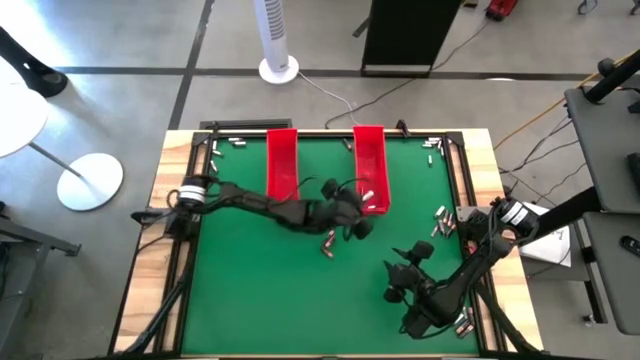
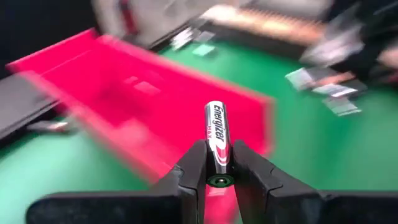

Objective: Sort batteries
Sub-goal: Put the silver battery into the right red bin

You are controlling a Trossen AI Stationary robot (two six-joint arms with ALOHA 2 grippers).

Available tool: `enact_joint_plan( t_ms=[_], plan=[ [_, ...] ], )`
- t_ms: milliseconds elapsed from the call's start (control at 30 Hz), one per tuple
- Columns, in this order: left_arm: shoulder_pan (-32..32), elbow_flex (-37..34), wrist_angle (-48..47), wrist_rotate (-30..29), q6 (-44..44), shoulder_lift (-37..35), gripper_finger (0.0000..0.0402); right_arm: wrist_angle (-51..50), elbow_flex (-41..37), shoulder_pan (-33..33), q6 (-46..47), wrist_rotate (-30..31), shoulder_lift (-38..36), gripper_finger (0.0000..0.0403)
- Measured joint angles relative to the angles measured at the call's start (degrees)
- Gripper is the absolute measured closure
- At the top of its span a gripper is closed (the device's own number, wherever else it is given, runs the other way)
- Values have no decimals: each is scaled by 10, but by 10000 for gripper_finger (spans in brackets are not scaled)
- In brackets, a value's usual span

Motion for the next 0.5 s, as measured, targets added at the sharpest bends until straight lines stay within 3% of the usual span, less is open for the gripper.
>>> enact_joint_plan(
  t_ms=[167,500],
  plan=[
    [11,100,-75,-5,8,52,359,-1,-19,8,33,-8,0,197],
    [18,205,-169,-26,-28,102,339,2,-43,28,121,-46,0,197]
  ],
)
